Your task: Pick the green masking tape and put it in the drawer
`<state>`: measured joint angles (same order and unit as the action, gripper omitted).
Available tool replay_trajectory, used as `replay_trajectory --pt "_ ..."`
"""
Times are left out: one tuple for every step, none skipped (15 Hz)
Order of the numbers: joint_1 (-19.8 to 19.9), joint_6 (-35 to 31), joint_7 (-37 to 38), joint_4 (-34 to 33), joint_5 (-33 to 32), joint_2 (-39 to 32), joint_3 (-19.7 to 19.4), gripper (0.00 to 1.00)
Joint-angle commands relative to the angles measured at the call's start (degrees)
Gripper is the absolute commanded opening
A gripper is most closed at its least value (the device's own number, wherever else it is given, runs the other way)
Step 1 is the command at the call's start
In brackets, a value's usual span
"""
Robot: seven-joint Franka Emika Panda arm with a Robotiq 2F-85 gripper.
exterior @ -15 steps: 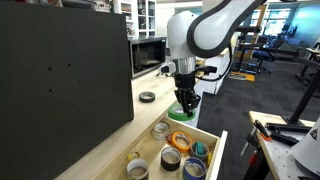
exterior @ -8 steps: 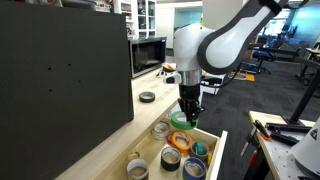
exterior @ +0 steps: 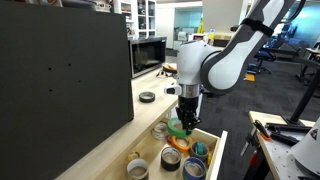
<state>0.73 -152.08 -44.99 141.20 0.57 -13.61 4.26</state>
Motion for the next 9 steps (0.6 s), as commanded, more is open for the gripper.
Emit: replay_trajectory --pt "-0.1 -5.5 3.4 0.2 -2.9 -3.4 0.0 0.09" --pt "0.0 -6.6 3.7 0.0 -3.4 -4.3 0.1 0.09" --pt "0.2 -7.4 4.0 -0.3 -4.0 -5.3 0.2 0.09" --pt "0.4 -8.1 4.0 -0.5 -4.4 -6.0 0.3 0.09" --pt "0.7 -8.4 3.8 -0.7 -4.6 -6.6 0.6 0.09" --pt "1.0 -8.8 3.4 -0.8 -4.8 -7.0 0.8 0.12" --pt "1.4 -8.8 3.0 -0.9 -4.8 -7.2 1.1 0.48" --pt "1.7 -8.8 2.7 -1.0 -4.7 -7.3 1.5 0.49" --pt "1.9 -8.8 2.6 -1.1 -4.7 -7.1 1.6 0.53"
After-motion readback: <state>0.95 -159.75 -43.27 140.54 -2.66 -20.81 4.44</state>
